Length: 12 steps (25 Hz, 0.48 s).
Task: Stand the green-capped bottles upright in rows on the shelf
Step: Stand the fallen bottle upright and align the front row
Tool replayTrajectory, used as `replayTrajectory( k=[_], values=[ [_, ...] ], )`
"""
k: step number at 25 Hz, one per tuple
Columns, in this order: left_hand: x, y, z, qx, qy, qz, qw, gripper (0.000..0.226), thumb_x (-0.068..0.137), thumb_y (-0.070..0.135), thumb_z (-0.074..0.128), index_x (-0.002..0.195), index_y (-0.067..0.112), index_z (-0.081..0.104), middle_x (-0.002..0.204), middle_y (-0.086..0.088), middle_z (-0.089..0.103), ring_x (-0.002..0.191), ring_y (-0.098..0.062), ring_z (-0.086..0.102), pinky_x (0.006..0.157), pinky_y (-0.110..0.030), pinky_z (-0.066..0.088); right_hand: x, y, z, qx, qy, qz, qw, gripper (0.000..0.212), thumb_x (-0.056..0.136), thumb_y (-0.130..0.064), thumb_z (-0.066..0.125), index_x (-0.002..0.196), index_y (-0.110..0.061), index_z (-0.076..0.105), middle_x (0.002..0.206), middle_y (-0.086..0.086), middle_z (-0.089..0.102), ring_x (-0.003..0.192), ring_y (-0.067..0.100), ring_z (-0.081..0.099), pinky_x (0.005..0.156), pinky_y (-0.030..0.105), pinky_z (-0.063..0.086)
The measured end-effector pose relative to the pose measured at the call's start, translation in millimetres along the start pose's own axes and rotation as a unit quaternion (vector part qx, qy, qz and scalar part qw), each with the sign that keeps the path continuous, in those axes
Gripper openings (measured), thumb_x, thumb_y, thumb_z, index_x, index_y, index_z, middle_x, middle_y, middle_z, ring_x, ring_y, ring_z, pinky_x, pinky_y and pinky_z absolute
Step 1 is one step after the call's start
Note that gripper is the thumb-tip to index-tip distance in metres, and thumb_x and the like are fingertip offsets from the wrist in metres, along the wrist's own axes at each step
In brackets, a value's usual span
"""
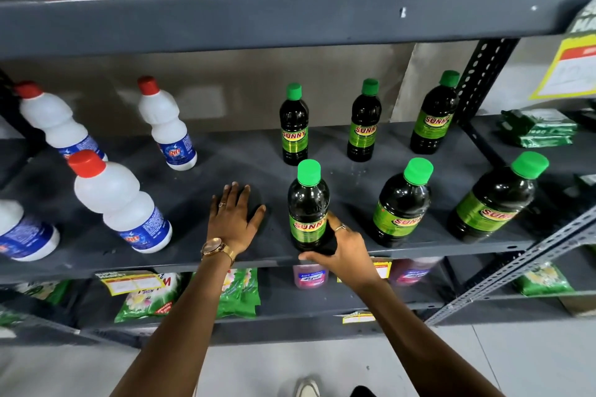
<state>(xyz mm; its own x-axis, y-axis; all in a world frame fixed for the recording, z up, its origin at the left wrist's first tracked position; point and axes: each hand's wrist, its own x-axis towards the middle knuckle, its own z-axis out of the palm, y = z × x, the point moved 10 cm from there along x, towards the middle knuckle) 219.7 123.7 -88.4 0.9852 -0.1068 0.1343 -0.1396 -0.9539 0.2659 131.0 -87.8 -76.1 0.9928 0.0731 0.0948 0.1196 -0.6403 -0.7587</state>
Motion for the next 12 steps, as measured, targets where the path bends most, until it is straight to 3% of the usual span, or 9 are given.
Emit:
replayTrajectory(
  k=[3,5,7,8,9,10,12],
  values=[
    [-6,-6,-3,-0.112,0.018,-0.033,0.993,0.072,0.085,0.054,0.036,0.141,0.009,0.031,0.151,-0.018,0.031,0.142,-0.03,0.021,0.118,-0.047,0.014,-1,0,2,0.028,-0.028,0.007,0.999,0.105,0.065,-0.043,0.083,0.149,-0.016,0.025,0.135,0.009,0.057,0.126,0.023,0.052,0.095,0.018,0.035],
    [-38,-9,-33,-0.286,0.159,-0.098,0.94,0.061,0.087,0.035,0.05,0.139,0.008,0.034,0.146,-0.021,0.037,0.139,-0.031,0.027,0.115,-0.048,0.023,-17,7,-3,0.103,-0.037,0.015,0.994,0.104,0.071,-0.047,0.077,0.151,-0.023,0.015,0.145,-0.006,0.044,0.133,0.01,0.041,0.103,0.014,0.03],
    [-101,16,-66,-0.337,0.334,-0.135,0.87,0.053,0.086,0.021,0.053,0.135,0.006,0.039,0.141,-0.019,0.04,0.134,-0.027,0.033,0.111,-0.038,0.03,-51,20,-28,0.118,-0.01,0.011,0.993,0.069,0.077,-0.062,0.063,0.137,-0.035,0.04,0.136,-0.022,0.046,0.124,0.007,0.05,0.099,0.016,0.037],
    [-130,48,-76,-0.331,0.369,-0.107,0.862,0.051,0.085,0.018,0.055,0.132,0.005,0.042,0.136,-0.017,0.043,0.128,-0.024,0.038,0.106,-0.032,0.033,-73,30,-53,0.097,0.042,0.012,0.994,0.048,0.077,-0.071,0.054,0.116,-0.044,0.052,0.119,-0.024,0.055,0.11,0.011,0.058,0.089,0.017,0.042],
    [-147,89,-77,-0.33,0.36,-0.045,0.871,0.048,0.084,0.017,0.056,0.129,0.005,0.045,0.129,-0.013,0.047,0.12,-0.021,0.044,0.102,-0.028,0.035,-95,45,-84,0.087,0.112,0.025,0.99,0.036,0.075,-0.077,0.047,0.093,-0.047,0.055,0.1,-0.019,0.06,0.094,0.015,0.06,0.078,0.02,0.043],
    [-157,133,-70,-0.333,0.317,0.025,0.888,0.046,0.084,0.018,0.058,0.127,0.007,0.048,0.124,-0.007,0.051,0.114,-0.02,0.048,0.098,-0.027,0.038,-114,61,-116,0.094,0.192,0.048,0.976,0.039,0.072,-0.081,0.047,0.076,-0.042,0.05,0.086,-0.009,0.059,0.081,0.019,0.058,0.069,0.024,0.042],
    [-155,201,-36,-0.337,0.194,0.111,0.915,0.048,0.083,0.026,0.062,0.127,0.014,0.048,0.121,0.001,0.054,0.11,-0.015,0.052,0.094,-0.027,0.043,-134,104,-171,0.13,0.301,0.104,0.939,0.047,0.065,-0.076,0.061,0.077,-0.033,0.048,0.084,0.011,0.053,0.078,0.028,0.052,0.068,0.029,0.043]
  ],
)
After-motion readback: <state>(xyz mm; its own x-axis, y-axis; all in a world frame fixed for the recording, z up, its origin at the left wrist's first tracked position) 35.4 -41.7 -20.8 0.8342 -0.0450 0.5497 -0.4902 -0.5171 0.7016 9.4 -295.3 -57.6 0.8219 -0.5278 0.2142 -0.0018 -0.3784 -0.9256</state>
